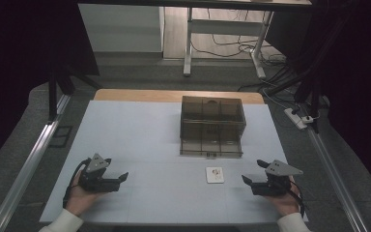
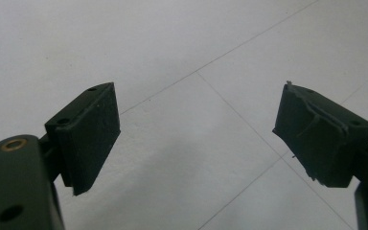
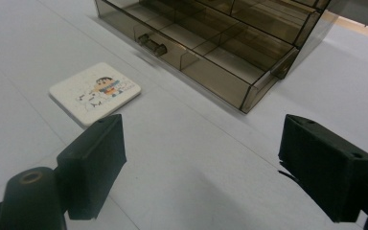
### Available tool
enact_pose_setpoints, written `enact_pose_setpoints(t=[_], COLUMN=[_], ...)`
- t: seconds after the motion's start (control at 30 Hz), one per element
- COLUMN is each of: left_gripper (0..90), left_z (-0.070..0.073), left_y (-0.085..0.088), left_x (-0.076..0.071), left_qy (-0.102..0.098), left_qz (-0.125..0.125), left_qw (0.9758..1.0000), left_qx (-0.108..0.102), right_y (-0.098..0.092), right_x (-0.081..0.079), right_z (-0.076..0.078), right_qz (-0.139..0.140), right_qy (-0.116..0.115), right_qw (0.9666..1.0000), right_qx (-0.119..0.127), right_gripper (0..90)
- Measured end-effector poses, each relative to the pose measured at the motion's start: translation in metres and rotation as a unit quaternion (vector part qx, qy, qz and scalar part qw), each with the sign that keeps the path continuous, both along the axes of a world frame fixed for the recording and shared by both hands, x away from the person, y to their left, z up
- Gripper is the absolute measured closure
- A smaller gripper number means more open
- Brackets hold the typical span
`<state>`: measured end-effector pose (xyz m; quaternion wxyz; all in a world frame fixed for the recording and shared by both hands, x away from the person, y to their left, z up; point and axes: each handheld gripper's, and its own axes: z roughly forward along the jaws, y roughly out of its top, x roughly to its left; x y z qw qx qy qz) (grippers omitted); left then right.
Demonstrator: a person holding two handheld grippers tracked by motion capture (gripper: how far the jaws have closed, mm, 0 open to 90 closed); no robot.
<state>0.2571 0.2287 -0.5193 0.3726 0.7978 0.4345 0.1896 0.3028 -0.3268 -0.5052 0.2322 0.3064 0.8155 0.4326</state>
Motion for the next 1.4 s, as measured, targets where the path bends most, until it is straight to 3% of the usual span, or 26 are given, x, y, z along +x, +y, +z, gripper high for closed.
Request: enact_pose_setpoints(t=[1.1,1.3,1.4], left_gripper=[15.2,15.2,15.2], left_z=[-0.002,-0.003,-0.003], left_y=[-0.003,-0.004,-0.004], left_x=[-0.002,-0.002,-0.002], left_qy=[0.003,0.006,0.006], left_qz=[-0.014,-0.014,-0.014], left_qw=[0.9999,0.9999,0.9999], left_qx=[0.005,0.004,0.004], right_y=[0.002,0.002,0.005], right_x=[0.0,0.001,0.002], right_z=[-0.005,-0.002,0.007], right_qz=[-0.001,0.002,0.012], right_qy=[0.015,0.015,0.018], right_qw=[0.9997,0.9998,0.9996], right_qx=[-0.018,-0.016,-0.02], right_gripper=[18.2,18.8,19.8])
